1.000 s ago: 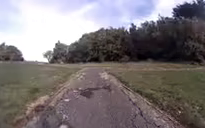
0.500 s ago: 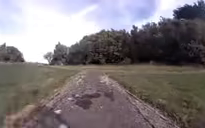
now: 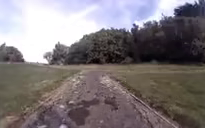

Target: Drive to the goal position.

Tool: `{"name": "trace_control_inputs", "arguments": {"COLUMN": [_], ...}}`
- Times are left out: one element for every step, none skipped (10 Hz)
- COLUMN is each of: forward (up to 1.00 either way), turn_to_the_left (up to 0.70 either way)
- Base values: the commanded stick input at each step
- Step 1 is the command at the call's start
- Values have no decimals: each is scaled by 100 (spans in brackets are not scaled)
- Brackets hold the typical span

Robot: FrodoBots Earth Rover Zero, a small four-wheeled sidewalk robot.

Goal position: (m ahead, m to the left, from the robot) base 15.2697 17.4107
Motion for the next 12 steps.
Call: {"name": "trace_control_inputs", "arguments": {"forward": [85,85,85,85,85,85,85,85,85,85,85,85], "turn_to_the_left": [0,0,0,0,0,0,0,12,30,9,0,0]}}
